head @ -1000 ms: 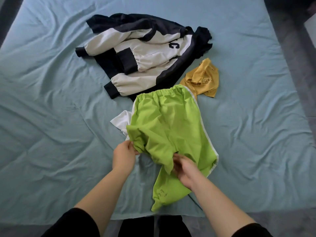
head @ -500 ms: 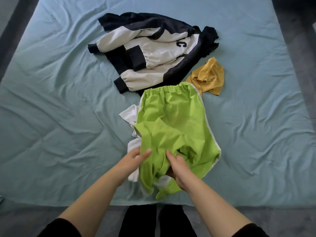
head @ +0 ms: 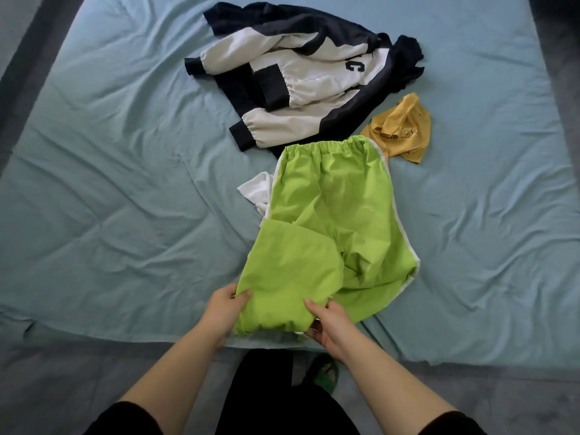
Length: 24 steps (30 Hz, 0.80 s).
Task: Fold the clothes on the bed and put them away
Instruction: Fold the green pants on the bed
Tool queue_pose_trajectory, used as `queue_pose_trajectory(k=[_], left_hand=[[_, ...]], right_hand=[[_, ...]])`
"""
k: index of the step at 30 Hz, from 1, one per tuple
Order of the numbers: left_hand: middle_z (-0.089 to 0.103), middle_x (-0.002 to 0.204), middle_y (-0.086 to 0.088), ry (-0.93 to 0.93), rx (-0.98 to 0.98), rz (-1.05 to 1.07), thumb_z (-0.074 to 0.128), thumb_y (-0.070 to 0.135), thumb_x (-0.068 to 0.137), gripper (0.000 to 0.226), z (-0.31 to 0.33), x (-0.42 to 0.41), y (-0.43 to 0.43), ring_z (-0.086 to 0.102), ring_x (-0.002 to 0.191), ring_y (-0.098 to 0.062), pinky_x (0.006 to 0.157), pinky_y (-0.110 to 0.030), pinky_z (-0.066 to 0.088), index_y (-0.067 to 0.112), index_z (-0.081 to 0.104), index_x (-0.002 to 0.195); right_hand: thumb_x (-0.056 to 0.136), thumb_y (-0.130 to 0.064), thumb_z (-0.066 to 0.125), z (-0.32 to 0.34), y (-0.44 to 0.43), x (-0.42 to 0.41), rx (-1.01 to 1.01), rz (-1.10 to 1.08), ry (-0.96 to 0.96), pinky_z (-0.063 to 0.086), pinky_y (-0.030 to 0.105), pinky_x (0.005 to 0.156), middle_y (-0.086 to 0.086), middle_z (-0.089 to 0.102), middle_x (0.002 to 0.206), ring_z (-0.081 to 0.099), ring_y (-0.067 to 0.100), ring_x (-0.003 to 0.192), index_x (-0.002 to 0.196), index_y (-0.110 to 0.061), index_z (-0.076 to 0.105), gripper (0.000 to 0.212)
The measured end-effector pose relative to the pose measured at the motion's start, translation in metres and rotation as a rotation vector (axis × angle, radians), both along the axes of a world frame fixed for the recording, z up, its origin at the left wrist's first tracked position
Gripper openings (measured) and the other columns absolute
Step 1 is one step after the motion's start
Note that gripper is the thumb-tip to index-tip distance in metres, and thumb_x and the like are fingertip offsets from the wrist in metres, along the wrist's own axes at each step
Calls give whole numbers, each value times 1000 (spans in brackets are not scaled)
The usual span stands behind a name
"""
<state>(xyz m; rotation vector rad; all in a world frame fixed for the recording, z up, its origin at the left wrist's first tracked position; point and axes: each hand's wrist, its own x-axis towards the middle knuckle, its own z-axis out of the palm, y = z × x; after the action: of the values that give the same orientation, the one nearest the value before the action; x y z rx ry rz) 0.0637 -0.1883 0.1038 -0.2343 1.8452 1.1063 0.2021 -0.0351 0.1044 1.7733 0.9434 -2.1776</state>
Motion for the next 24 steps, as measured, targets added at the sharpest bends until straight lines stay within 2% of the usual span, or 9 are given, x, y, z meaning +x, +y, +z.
queue_pose_trajectory(k=[5, 9, 12, 14, 16, 18, 20, 22, 24], left_hand=[[70, 78, -1, -13, -81, 12, 57, 6, 95, 11, -25, 25, -41, 63, 70, -14, 63, -23, 51, 6, 68, 92], [72, 92, -12, -36, -189, -31, 58, 10, 94, 12, -58, 53, -74, 67, 86, -26, 84, -38, 52, 5, 69, 99], [71, 103, -18, -66, -265, -145, 61, 6, 90, 17, -91, 73, -88, 67, 94, -28, 87, -36, 51, -1, 69, 104], [71, 106, -18, -95, -215, -112, 68, 8, 87, 23, -98, 68, -82, 67, 95, -26, 89, -34, 53, -4, 67, 107], [70, 103, -9, -70, -124, -31, 72, 12, 85, 27, -101, 62, -66, 67, 84, -15, 74, -21, 55, 0, 64, 108], [68, 97, -3, 17, -59, 12, 73, 14, 85, 25, -109, 47, -41, 63, 73, -3, 58, -10, 49, 11, 61, 106], [68, 93, -3, 107, -90, -17, 71, 19, 86, 15, -117, 36, -22, 63, 71, -5, 58, -18, 50, 16, 63, 98], [70, 96, -9, 160, -194, -86, 68, 19, 88, 12, -121, 32, -16, 65, 78, -18, 69, -27, 51, 11, 66, 96], [70, 102, -15, 99, -234, -113, 68, 17, 89, 22, -121, 32, -18, 66, 86, -24, 72, -27, 50, 2, 68, 105]], right_hand=[[93, -12, 61, -19, -29, 16, 0, 186, -21, 56, 31, 57, 10, 64, 114, 63, 25, 94, 114, -14, 53, 23], [93, -10, 60, -49, -52, 36, 4, 317, -52, 56, 36, 70, 11, 63, 114, 62, 27, 97, 117, -8, 55, 24], [92, -14, 62, -81, -57, 53, 84, 492, -67, 53, 27, 68, 10, 65, 110, 63, 18, 85, 110, -9, 58, 19], [92, -23, 63, -89, -42, 49, 117, 448, -62, 49, 24, 70, 6, 65, 110, 63, 16, 88, 107, -12, 59, 19], [92, -28, 63, -97, -26, 45, 122, 327, -44, 50, 32, 83, 7, 66, 111, 64, 24, 101, 110, -9, 60, 26], [94, -27, 60, -108, -9, 37, 163, 245, -11, 55, 33, 78, 7, 66, 105, 65, 26, 96, 103, -10, 61, 19], [96, -22, 56, -118, -4, 33, 203, 242, -37, 55, 29, 65, 9, 65, 102, 66, 27, 87, 95, -11, 59, 12], [98, -19, 54, -122, -5, 34, 214, 312, -112, 55, 36, 69, 20, 64, 110, 65, 37, 93, 103, -3, 58, 18], [97, -20, 55, -120, -3, 35, 209, 385, -164, 55, 41, 72, 26, 63, 115, 65, 37, 90, 108, 3, 57, 26]])
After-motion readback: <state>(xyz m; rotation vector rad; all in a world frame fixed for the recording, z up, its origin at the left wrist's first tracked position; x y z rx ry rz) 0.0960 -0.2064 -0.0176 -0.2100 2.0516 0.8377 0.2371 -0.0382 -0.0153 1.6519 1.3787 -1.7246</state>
